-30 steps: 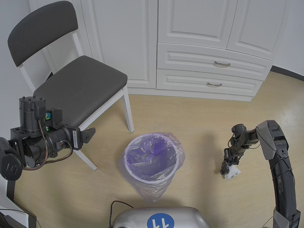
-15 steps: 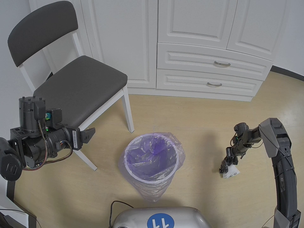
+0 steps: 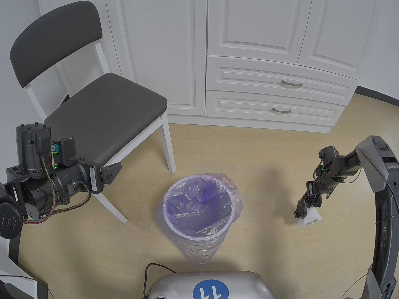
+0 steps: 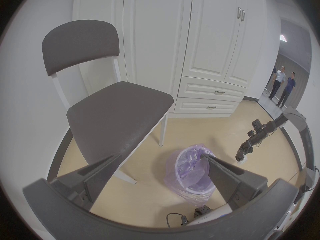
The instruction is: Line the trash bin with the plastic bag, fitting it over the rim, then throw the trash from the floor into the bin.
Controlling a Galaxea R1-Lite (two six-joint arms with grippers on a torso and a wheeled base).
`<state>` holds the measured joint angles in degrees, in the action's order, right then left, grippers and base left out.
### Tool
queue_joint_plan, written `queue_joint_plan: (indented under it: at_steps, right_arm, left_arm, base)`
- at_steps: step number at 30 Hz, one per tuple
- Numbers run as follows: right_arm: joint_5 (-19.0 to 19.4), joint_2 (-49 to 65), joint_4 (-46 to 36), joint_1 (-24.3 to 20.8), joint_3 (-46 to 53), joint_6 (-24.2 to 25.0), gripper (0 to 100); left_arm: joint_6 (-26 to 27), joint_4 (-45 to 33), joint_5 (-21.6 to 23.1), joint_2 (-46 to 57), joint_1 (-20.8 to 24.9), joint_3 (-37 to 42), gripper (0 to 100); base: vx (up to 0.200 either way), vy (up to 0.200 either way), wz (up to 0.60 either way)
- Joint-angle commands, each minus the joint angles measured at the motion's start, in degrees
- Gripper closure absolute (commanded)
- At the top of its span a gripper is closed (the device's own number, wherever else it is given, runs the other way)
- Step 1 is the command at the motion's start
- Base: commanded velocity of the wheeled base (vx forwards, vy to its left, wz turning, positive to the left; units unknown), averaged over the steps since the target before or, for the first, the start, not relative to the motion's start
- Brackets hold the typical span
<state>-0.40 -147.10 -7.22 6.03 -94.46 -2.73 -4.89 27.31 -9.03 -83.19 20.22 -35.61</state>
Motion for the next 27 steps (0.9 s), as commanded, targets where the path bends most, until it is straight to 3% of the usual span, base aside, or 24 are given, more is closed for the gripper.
queue_joint_plan:
  at_steps: [1,9,16,27]
  right_arm:
    - [-0.1,13.5,0.9,-1.5,8.3,-1.7,100]
    - [-0.3,27.3,3.3,-4.7,18.8,-4.6,100]
    - [-1.4,41.5,14.3,-8.7,33.1,-7.5,100]
    - [-8.6,57.4,26.3,-16.6,47.6,-9.2,100]
  left_arm:
    - [0.1,-0.1,0.0,0.8,0.0,-0.1,0]
    - [0.1,0.0,-0.1,1.2,-0.1,-0.1,0]
    - [0.1,0.0,0.0,1.6,-0.1,-0.1,0]
    - [0.1,0.0,0.0,2.6,-0.1,-0.2,0]
  base:
    - [0.0,0.0,0.0]
    - [0.0,0.0,0.0]
    - [0.0,0.0,0.0]
    - [0.0,0.0,0.0]
